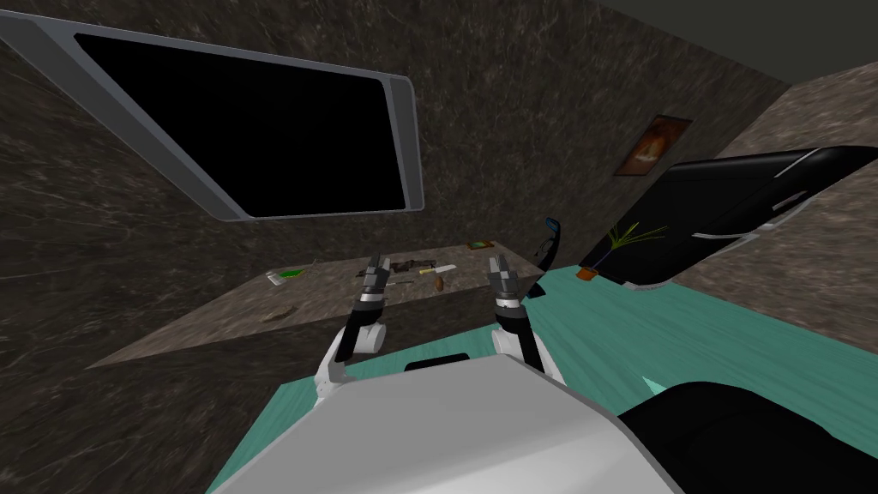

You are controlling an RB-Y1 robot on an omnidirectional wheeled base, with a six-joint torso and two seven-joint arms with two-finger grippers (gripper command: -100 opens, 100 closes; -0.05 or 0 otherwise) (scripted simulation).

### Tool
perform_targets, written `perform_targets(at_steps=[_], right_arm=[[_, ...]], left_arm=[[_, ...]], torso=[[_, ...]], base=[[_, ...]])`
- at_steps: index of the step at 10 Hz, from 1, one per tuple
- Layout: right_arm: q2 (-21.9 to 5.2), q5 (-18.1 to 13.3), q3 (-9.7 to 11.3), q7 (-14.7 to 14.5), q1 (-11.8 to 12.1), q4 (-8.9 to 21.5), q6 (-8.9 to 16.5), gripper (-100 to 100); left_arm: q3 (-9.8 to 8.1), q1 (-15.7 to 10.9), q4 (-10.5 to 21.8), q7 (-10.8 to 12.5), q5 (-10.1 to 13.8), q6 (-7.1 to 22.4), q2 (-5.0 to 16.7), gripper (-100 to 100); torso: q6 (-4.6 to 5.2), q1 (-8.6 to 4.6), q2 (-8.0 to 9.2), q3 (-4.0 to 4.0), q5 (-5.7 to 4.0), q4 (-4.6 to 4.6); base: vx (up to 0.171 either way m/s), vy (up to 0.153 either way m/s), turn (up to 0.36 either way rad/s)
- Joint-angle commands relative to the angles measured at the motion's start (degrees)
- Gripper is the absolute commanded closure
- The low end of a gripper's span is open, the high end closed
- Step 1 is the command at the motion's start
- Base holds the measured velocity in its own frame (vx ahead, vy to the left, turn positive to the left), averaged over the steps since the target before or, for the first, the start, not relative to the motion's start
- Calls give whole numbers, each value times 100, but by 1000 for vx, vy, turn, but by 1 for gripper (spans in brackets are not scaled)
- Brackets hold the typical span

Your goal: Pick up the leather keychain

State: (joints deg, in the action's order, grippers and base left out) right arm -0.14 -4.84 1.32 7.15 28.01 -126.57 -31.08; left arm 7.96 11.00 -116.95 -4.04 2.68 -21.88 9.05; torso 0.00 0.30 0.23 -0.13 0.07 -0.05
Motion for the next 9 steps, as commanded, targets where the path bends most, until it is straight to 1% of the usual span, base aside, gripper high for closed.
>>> perform_targets(at_steps=[1,2,3,4,5,6,7,8,9], right_arm=[[0,0,0,0,0,0,0,0],[0,0,0,0,0,0,0,0],[0,0,0,0,0,0,0,0],[0,0,0,0,1,0,0,0],[0,0,0,0,0,0,0,0],[0,0,0,0,0,0,0,0],[0,0,0,0,0,0,0,0],[0,0,0,0,1,0,0,0],[0,0,0,0,0,0,0,0]], left_arm=[[43,-248,273,17,-8,76,-15,-100],[93,-422,475,70,-2,205,-5,-100],[93,-500,553,70,-2,205,-5,-100],[144,-693,746,126,5,345,-1,-100],[144,-760,846,126,5,345,-1,-100],[196,-968,1059,185,13,495,-2,-100],[196,-1027,1151,185,13,495,-2,-100],[249,-1227,1341,247,23,655,-6,-100],[249,-1299,1467,247,23,655,-6,-100]], torso=[[0,0,0,0,0,0],[0,-5,-2,0,0,0],[0,-6,-6,3,-1,1],[0,-11,-11,6,-2,2],[0,-14,-12,6,-3,2],[0,-17,-12,6,-3,2],[0,-10,-12,6,-2,2],[-1,-13,-12,6,-2,2],[0,-14,-13,7,-3,2]], base=[[-63,70,-3],[-47,67,3],[-30,51,-2],[-33,47,5],[-36,36,-2],[-39,62,5],[-33,52,-7],[-32,49,3],[-27,35,-5]])
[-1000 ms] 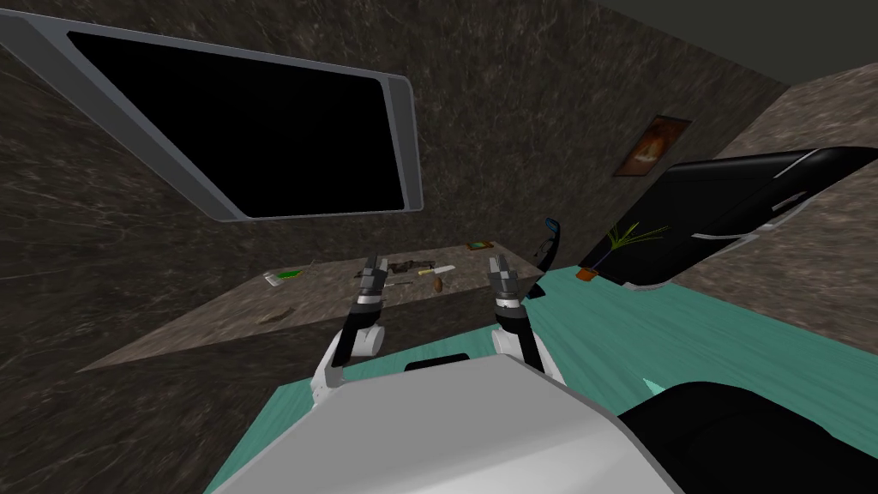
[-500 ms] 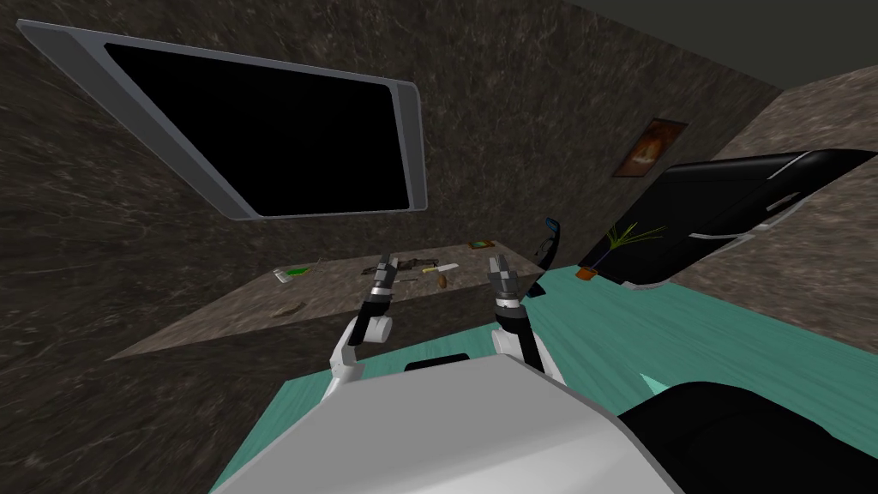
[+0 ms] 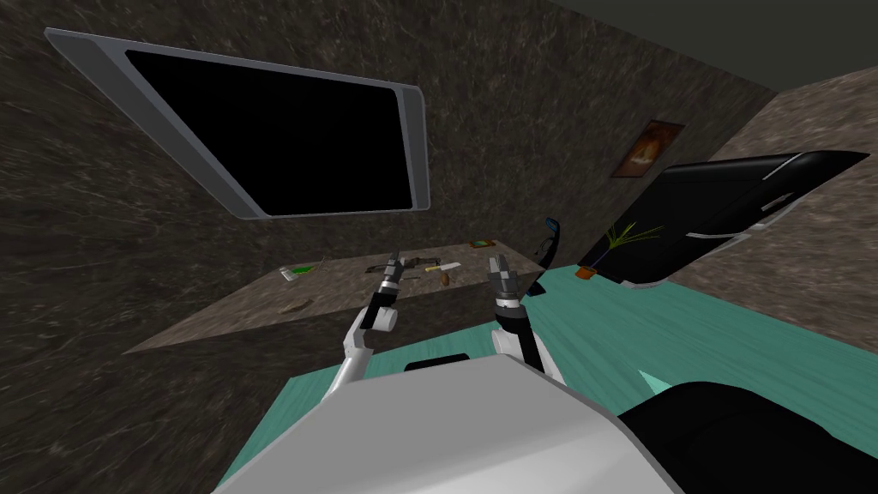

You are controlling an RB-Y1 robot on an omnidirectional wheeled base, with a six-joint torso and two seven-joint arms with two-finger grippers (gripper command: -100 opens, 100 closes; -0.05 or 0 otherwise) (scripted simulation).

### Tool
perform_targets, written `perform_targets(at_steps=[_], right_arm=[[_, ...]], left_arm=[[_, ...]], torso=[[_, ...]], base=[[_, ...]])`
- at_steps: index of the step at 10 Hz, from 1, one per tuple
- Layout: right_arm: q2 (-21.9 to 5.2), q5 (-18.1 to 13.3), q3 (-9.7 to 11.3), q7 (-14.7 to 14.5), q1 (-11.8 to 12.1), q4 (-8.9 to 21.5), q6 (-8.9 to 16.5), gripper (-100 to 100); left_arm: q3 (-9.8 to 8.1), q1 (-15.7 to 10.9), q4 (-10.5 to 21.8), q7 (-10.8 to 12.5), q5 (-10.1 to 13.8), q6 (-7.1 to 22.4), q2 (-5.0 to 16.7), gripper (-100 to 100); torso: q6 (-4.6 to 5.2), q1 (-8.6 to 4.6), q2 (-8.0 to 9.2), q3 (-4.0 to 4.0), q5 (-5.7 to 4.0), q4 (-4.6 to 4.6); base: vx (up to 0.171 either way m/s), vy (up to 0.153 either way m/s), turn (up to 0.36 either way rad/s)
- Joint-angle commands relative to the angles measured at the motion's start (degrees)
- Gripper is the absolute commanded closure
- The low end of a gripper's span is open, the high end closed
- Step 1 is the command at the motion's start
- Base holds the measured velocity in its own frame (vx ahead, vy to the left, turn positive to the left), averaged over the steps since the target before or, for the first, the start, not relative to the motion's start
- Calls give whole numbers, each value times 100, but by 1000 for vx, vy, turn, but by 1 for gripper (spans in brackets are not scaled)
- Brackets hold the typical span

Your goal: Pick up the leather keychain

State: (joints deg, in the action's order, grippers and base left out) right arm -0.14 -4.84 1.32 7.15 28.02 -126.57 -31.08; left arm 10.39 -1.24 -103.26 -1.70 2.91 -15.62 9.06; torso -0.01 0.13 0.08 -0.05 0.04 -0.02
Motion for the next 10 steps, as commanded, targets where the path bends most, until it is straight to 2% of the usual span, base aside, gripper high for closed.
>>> perform_targets(at_steps=[1,2,3,4,5,7,8,9,10], right_arm=[[0,0,0,0,0,0,0,0],[0,0,0,0,0,0,0,0],[0,0,0,0,0,0,0,0],[0,0,0,0,0,0,0,0],[0,0,0,0,0,0,0,0],[0,0,0,0,0,0,0,0],[0,0,0,0,0,0,0,0],[0,0,0,0,0,0,0,0],[0,0,0,0,0,0,0,0]], left_arm=[[59,-286,286,78,11,198,-13,-100],[59,-350,423,78,11,198,-13,-100],[113,-579,626,144,22,376,-18,-100],[113,-629,728,144,22,376,-18,-100],[166,-878,931,213,34,562,-22,-100],[166,-910,1096,213,34,562,-22,-100],[219,-1161,1295,283,47,756,-23,-100],[219,-1191,1420,283,47,756,-23,-100],[272,-1429,1610,355,61,957,-21,-100]], torso=[[0,0,0,0,0,0],[1,0,0,0,0,0],[0,-3,-4,2,-1,1],[1,-3,-3,2,-1,0],[0,-3,-3,2,-1,1],[0,-5,-4,2,-1,1],[0,-11,-6,3,-2,1],[1,-12,-6,4,-3,1],[0,-11,-8,4,-2,2]], base=[[-28,39,1],[-18,32,-4],[-23,32,-3],[-22,32,-5],[-18,36,-5],[-12,18,-2],[-10,13,-3],[-8,16,-7],[-6,18,-10]])
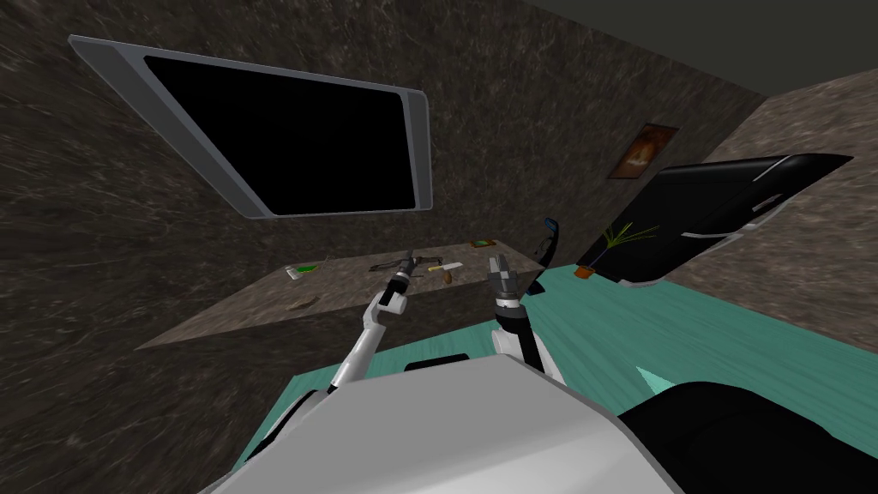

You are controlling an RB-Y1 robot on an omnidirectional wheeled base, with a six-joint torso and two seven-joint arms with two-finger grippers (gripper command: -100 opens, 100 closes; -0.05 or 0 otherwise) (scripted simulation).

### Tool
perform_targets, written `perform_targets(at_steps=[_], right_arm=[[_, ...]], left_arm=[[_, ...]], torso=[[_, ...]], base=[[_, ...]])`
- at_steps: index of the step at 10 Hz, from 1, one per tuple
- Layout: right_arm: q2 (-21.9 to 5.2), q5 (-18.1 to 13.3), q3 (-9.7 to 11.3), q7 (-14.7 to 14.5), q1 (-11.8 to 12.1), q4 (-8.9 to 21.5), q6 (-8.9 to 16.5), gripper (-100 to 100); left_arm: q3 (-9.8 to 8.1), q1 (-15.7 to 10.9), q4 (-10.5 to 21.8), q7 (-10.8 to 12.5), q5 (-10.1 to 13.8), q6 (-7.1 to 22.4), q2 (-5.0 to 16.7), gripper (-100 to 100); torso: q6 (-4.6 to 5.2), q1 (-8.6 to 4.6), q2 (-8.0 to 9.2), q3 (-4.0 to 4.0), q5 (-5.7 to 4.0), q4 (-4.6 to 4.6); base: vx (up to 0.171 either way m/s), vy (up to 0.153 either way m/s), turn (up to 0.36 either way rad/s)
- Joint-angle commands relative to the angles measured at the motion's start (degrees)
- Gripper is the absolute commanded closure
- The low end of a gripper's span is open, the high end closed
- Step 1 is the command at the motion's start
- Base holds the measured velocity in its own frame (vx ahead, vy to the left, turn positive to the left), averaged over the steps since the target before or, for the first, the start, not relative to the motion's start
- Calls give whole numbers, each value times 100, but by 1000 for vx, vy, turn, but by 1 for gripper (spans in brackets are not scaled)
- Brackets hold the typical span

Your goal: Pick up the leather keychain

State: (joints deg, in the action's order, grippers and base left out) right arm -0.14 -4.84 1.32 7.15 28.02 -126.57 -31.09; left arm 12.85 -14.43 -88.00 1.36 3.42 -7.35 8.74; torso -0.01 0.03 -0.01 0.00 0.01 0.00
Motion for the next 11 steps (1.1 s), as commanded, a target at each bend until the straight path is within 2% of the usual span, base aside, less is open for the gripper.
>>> perform_targets(at_steps=[1,2,3,4,5,6,7,8,9,10,11], right_arm=[[0,0,0,0,0,0,0,0],[0,0,0,0,0,0,0,0],[0,0,0,0,0,0,0,0],[0,0,0,0,0,0,0,0],[0,0,0,0,0,0,0,0],[0,0,0,0,0,0,0,0],[0,0,0,0,0,0,0,0],[0,0,0,0,0,0,0,0],[0,0,0,0,0,0,0,0],[0,0,0,0,0,0,0,0],[0,0,0,0,0,0,0,0]], left_arm=[[26,-151,265,48,10,129,10,-100],[78,-368,454,121,25,336,16,-100],[78,-429,616,121,25,336,16,-100],[129,-700,857,195,40,547,24,-100],[129,-702,968,195,40,547,24,-100],[179,-971,1199,269,56,762,33,-100],[179,-971,1319,269,56,762,33,-100],[227,-1220,1549,343,73,973,42,-100],[227,-1233,1666,343,73,979,42,-100],[274,-1468,1848,417,90,1197,51,-100],[274,-1489,2009,417,90,1197,51,-100]], torso=[[0,0,0,0,0,0],[-1,0,0,0,0,1],[0,-1,-1,1,0,0],[-1,-2,-2,1,0,1],[-1,-3,-3,2,-1,1],[-1,-5,-3,2,-1,1],[0,-7,-5,3,-1,1],[-2,-7,-5,3,-1,2],[0,-9,-7,4,-2,2],[-2,-9,-6,3,-2,2],[0,-11,-8,4,-2,2]], base=[[-3,15,-7],[-3,14,-7],[-2,11,-7],[3,7,-10],[5,5,-7],[9,1,-10],[9,-2,-10],[13,-6,-12],[13,-8,-9],[17,-9,-13],[17,-10,-12]])
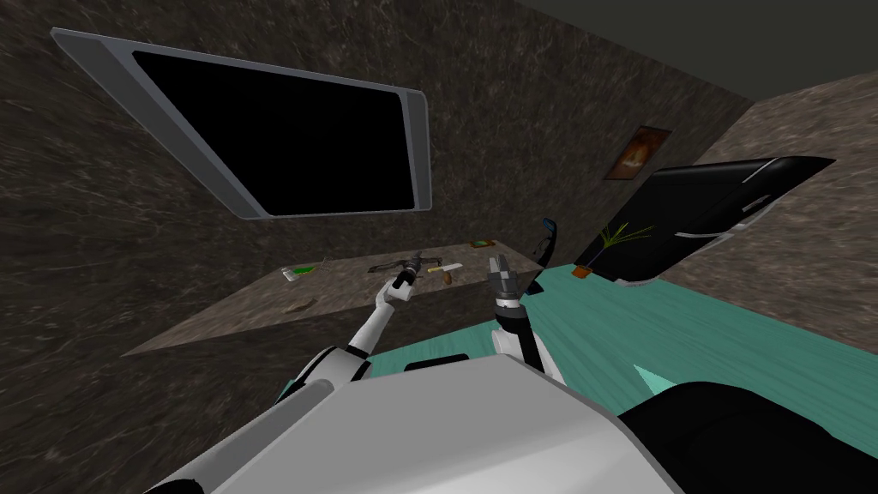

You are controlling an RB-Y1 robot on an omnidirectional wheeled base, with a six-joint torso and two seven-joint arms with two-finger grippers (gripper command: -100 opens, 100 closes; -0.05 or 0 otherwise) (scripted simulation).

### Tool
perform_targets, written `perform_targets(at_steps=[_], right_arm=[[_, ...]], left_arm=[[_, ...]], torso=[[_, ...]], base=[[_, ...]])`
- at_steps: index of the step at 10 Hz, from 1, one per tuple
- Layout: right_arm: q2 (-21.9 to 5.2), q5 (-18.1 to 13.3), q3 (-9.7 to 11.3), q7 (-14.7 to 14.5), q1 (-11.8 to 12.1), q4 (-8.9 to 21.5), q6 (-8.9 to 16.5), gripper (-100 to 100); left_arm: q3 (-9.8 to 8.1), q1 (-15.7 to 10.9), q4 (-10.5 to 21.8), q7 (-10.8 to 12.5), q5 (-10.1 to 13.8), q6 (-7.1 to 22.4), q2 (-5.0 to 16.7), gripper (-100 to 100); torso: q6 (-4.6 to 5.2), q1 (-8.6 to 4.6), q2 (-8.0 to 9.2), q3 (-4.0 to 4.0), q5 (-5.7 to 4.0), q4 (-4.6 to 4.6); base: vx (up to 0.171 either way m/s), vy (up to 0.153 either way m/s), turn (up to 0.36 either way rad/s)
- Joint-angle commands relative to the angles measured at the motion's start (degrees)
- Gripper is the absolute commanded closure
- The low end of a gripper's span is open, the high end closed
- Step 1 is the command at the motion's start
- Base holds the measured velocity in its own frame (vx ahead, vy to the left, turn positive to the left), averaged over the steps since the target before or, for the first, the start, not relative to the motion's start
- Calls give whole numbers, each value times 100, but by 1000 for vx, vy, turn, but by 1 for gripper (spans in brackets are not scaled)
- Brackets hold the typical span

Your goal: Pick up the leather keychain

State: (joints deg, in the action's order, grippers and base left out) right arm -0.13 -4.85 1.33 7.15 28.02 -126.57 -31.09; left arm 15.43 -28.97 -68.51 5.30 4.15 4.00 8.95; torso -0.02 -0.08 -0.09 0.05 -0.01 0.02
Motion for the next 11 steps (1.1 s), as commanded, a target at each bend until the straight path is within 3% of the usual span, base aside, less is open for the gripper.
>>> perform_targets(at_steps=[1,2,3,4,5,6,7,8,11], right_arm=[[0,0,0,0,0,0,0,0],[0,0,0,0,0,0,0,0],[0,0,0,0,0,0,0,0],[0,0,0,0,0,0,0,0],[0,0,0,0,0,0,0,0],[0,0,0,0,0,0,0,0],[0,0,0,0,0,0,0,0],[0,0,0,0,0,0,0,0],[0,0,0,0,0,0,0,0]], left_arm=[[61,-283,286,95,35,279,37,-100],[61,-283,394,95,35,279,37,-100],[105,-523,676,167,53,481,42,-100],[105,-523,721,167,53,494,42,-100],[146,-752,1018,238,71,707,45,-100],[146,-752,1036,238,71,707,45,-100],[186,-972,1241,306,89,914,46,-100],[186,-972,1339,306,89,914,46,-100],[258,-1374,1860,436,125,1309,44,-100]], torso=[[0,0,0,0,0,0],[1,-2,-4,2,-1,0],[-1,-2,-3,1,-1,0],[1,-5,-3,1,-1,0],[0,-5,-1,1,-1,0],[0,-6,-4,2,-2,0],[0,-7,-4,3,-2,1],[1,-13,-5,2,-3,0],[-1,-10,-5,3,-2,1]], base=[[28,-16,-19],[24,-18,-10],[25,-25,-17],[20,-22,-13],[32,-27,-21],[33,-29,-11],[31,-45,-28],[30,-35,-12],[36,-40,-21]])
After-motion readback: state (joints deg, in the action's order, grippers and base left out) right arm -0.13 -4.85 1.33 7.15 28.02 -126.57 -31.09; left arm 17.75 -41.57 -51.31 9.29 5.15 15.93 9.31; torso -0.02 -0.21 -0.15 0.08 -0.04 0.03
